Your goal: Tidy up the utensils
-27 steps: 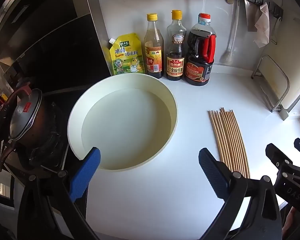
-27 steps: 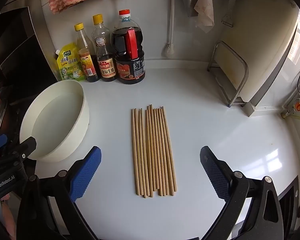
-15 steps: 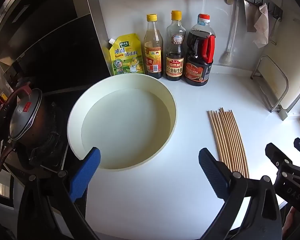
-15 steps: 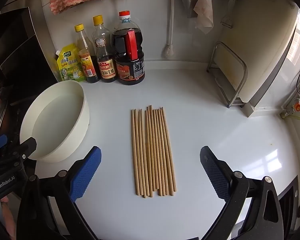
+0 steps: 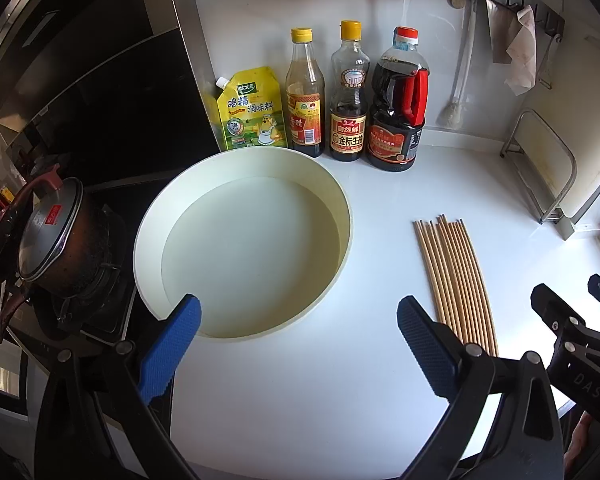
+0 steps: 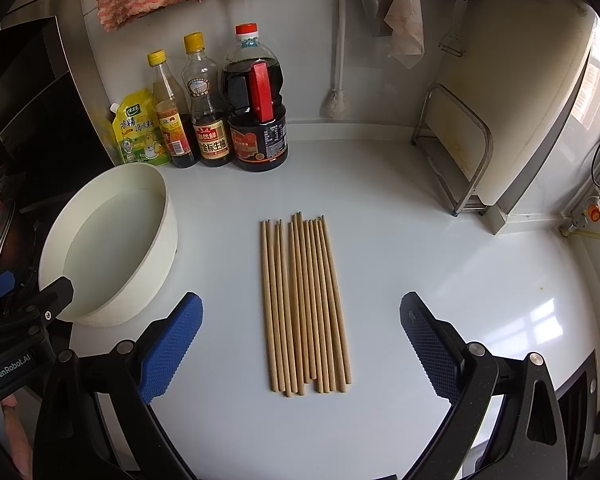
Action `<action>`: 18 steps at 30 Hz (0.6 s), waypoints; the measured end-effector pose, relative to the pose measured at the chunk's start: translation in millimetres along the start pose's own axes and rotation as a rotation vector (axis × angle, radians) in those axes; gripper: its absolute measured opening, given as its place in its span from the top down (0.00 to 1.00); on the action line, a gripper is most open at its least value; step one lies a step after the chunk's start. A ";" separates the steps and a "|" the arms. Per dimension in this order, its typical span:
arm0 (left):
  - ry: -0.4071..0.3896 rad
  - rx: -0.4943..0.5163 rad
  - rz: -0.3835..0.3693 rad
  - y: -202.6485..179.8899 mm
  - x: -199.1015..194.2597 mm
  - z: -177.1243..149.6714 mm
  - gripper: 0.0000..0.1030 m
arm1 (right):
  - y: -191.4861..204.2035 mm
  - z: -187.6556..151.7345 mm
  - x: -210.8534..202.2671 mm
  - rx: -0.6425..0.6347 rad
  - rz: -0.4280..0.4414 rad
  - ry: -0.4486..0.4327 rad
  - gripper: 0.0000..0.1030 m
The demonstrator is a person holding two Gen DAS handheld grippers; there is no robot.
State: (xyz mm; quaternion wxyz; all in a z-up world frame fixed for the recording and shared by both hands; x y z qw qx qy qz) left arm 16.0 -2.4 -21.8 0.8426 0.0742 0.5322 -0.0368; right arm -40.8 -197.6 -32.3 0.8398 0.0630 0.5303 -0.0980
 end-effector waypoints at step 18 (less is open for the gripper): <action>0.001 -0.002 -0.001 -1.4 0.5 0.0 0.06 | 0.0 1.0 -0.1 0.000 0.002 -0.003 0.08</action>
Point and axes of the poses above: each gripper's, at about its wrist camera, not at the fingertips, and x roughly the way its jaws point, y to its left, z to its top, the point moved 3 cm from there along x, roughly the way its jaws point, and after that the axes turned 10 degrees about y, right-handed, at the moved point
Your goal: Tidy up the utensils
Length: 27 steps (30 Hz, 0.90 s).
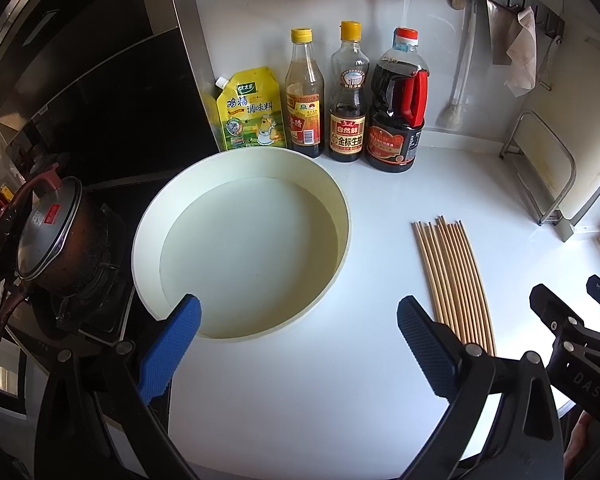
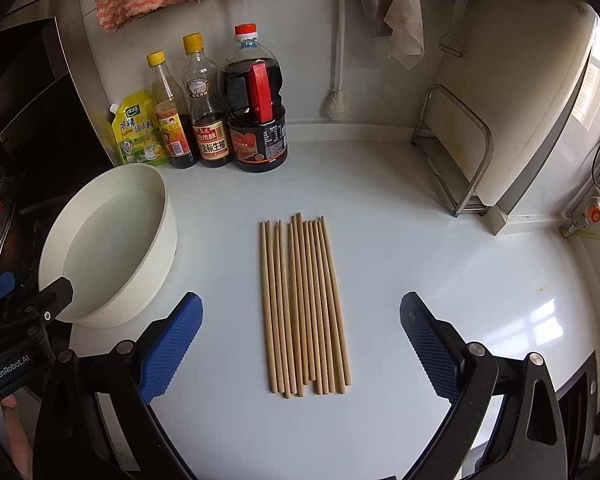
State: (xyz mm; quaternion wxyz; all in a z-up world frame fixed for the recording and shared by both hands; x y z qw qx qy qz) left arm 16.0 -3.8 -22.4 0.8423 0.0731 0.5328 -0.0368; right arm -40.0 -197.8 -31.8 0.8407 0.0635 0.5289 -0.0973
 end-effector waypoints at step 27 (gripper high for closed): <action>-0.004 -0.002 -0.001 0.9 0.7 -0.9 0.06 | -1.7 -0.1 -0.8 -0.001 0.000 0.001 0.08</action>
Point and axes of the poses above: each gripper's, at about its wrist camera, not at the fingertips, and x roughly the way its jaws point, y to its left, z to its top, the point moved 3 cm from there along x, roughly the way its jaws point, and after that the axes turned 10 degrees about y, right-handed, at the moved point
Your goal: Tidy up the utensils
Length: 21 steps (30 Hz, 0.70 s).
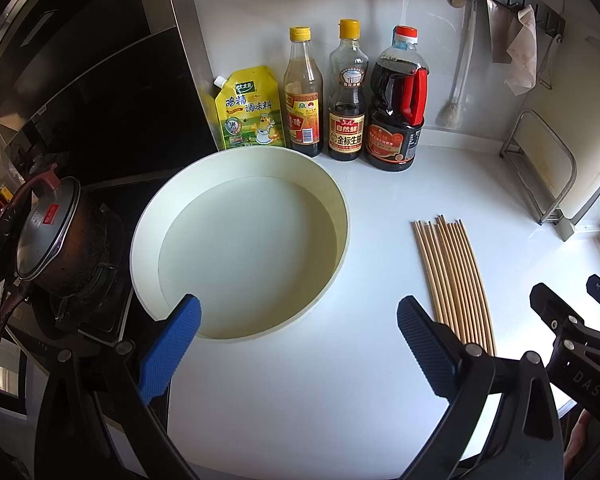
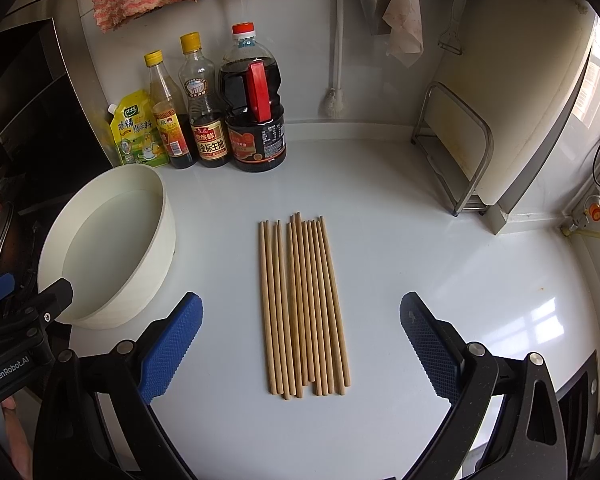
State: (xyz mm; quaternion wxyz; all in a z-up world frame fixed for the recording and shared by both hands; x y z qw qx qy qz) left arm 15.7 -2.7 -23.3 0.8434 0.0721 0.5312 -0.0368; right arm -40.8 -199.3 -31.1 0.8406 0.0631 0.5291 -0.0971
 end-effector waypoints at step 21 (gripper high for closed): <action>0.003 -0.001 0.000 -2.1 1.8 0.6 0.06 | 0.6 2.9 5.0 -0.003 0.000 0.003 0.08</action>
Point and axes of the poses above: each gripper's, at about its wrist camera, not at the fingertips, and x roughly the way its jaws point, y to its left, z to its top, the point moved 3 cm from there along x, roughly the way its jaws point, and after that the axes turned 10 degrees about y, right-handed, at the moved point
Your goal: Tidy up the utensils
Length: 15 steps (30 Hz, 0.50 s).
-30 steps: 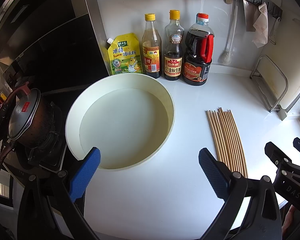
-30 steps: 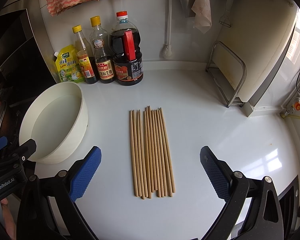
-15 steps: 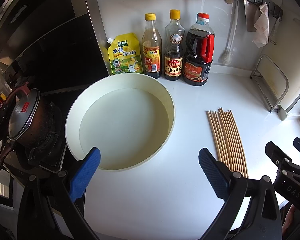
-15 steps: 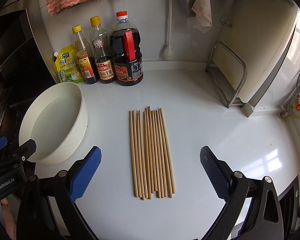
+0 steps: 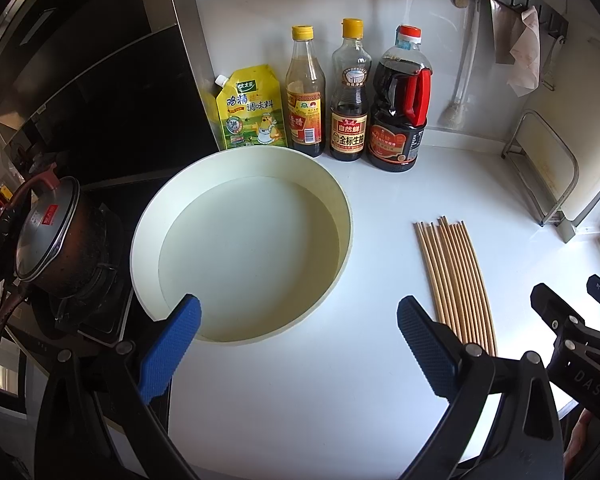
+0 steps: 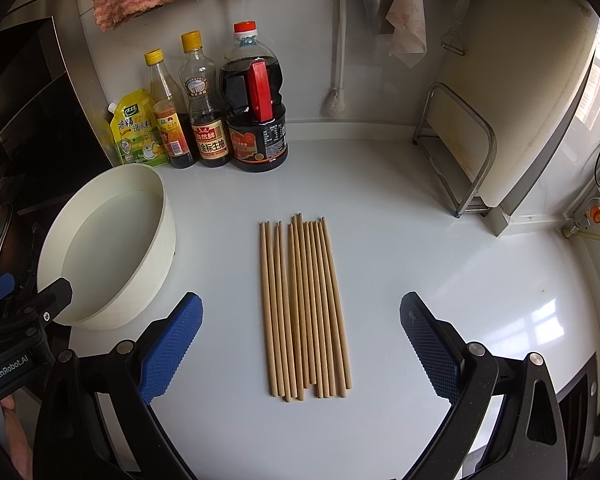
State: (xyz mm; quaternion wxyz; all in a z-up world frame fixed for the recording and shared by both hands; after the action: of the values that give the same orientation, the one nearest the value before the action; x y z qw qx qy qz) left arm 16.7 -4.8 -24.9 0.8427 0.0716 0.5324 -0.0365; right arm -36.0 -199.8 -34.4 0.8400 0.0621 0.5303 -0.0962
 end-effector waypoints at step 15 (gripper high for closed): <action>0.071 0.034 -0.064 -27.1 31.5 -4.7 0.06 | -40.1 -12.6 21.6 0.075 0.015 0.059 0.08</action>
State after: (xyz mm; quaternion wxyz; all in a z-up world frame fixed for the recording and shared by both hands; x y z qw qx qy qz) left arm 22.3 -30.4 -57.6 0.8203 0.0701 0.5634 -0.0697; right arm -47.2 -238.3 -59.4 0.8218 0.1001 0.5505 -0.1078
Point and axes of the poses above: each gripper's, at about its wrist camera, not at the fingertips, and x roughly the way its jaws point, y to its left, z to its top, the point moved 3 cm from there along x, roughly the way its jaws point, and after that the axes turned 10 degrees about y, right-handed, at the moved point
